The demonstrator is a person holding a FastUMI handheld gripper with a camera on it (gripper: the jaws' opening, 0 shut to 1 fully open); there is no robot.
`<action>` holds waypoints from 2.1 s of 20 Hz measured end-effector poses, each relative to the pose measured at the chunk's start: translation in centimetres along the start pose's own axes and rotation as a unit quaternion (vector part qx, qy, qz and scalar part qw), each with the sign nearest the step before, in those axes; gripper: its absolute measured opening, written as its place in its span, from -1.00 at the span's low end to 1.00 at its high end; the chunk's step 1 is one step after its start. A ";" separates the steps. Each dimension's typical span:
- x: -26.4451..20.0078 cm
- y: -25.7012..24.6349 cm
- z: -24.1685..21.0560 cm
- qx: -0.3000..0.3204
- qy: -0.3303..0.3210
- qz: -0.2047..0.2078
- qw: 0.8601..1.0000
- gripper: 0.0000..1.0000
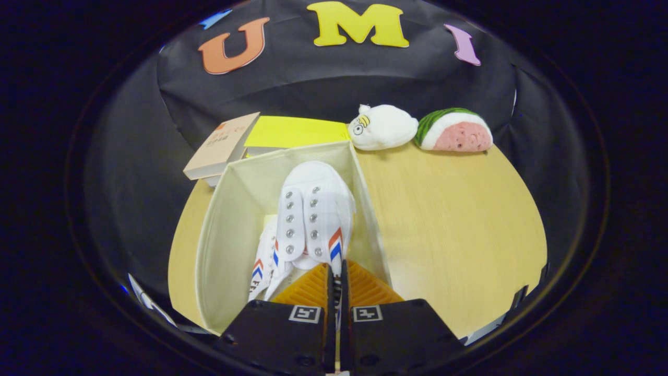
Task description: Open the storage box then place both shoes into the box .Put the left shoe in first, then the right shoe, with the right side of both shoes facing outward in a uniform manner.
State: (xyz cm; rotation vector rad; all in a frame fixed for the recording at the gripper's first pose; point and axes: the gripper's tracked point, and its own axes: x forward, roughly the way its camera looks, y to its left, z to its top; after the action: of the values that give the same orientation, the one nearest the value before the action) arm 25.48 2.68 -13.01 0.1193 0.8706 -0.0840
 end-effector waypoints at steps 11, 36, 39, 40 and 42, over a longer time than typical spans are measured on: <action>-0.8 0.1 2.1 -0.048 -0.075 -0.025 0.996 -0.43; -15.9 -10.5 3.2 -0.063 -0.375 0.027 0.924 1.00; -17.0 -12.1 3.0 -0.050 -0.394 0.034 0.917 1.00; -17.2 -12.7 3.1 -0.050 -0.399 0.031 0.915 1.00; -17.6 -13.7 2.7 -0.052 -0.407 0.021 0.912 1.00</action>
State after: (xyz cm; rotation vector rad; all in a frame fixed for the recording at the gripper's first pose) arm 14.60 -10.83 1.23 -0.0039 0.0348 -0.0398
